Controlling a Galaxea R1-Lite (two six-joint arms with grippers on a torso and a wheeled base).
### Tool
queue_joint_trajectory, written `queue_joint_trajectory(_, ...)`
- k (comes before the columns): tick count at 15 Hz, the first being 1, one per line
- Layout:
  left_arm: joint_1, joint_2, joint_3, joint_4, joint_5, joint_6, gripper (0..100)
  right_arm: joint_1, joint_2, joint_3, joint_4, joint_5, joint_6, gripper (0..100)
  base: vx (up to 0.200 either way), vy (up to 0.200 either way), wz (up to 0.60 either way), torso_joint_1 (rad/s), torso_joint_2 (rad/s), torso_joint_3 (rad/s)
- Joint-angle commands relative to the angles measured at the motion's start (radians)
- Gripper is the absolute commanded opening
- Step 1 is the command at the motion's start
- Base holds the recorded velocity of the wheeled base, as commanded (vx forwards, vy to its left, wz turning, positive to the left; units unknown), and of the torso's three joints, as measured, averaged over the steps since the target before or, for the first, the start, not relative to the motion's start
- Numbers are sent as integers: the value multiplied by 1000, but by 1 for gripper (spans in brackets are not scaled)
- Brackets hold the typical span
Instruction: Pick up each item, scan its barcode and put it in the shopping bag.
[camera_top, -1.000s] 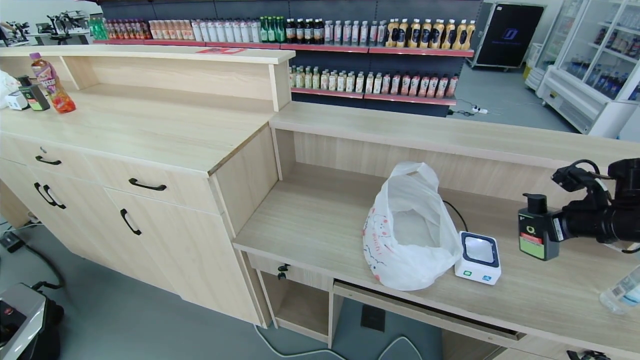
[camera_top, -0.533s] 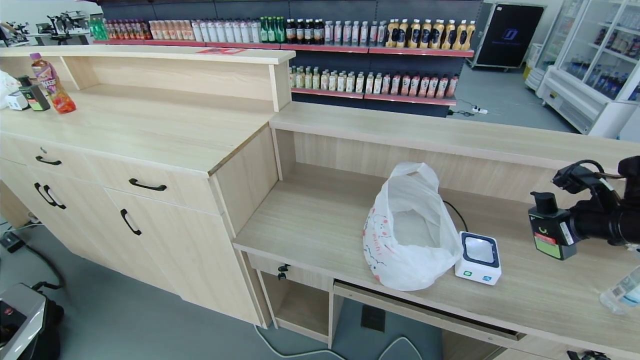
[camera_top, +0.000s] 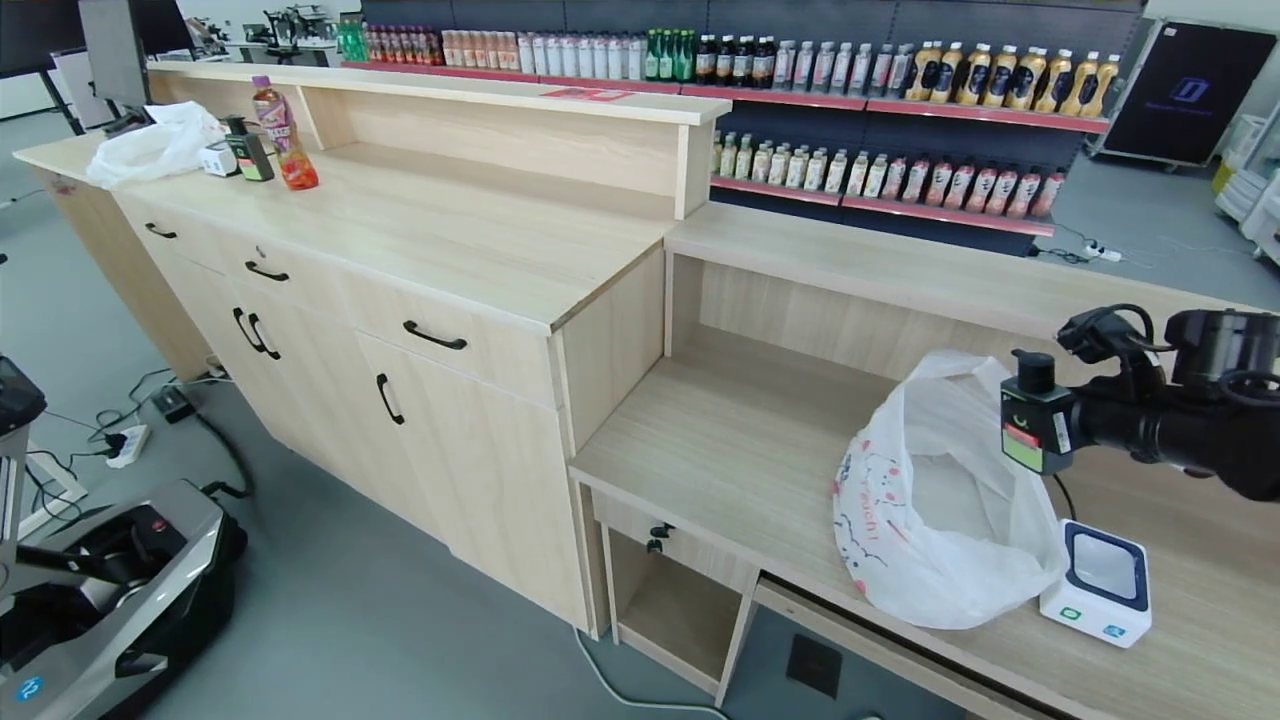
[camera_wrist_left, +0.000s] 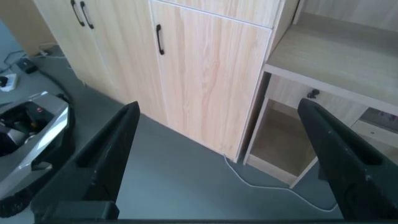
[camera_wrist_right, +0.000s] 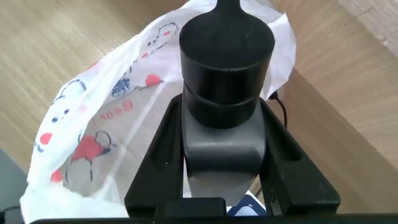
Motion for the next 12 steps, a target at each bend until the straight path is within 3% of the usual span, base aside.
queue_joint_trajectory(1,1,0,0,0,0,0,100,43,138,-18,-84,1,44,0,0,0,0,0,0,0)
queue_joint_trajectory(12,1,0,0,0,0,0,100,99,470,-170,-425,78,118,0,0,0,0,0,0,0)
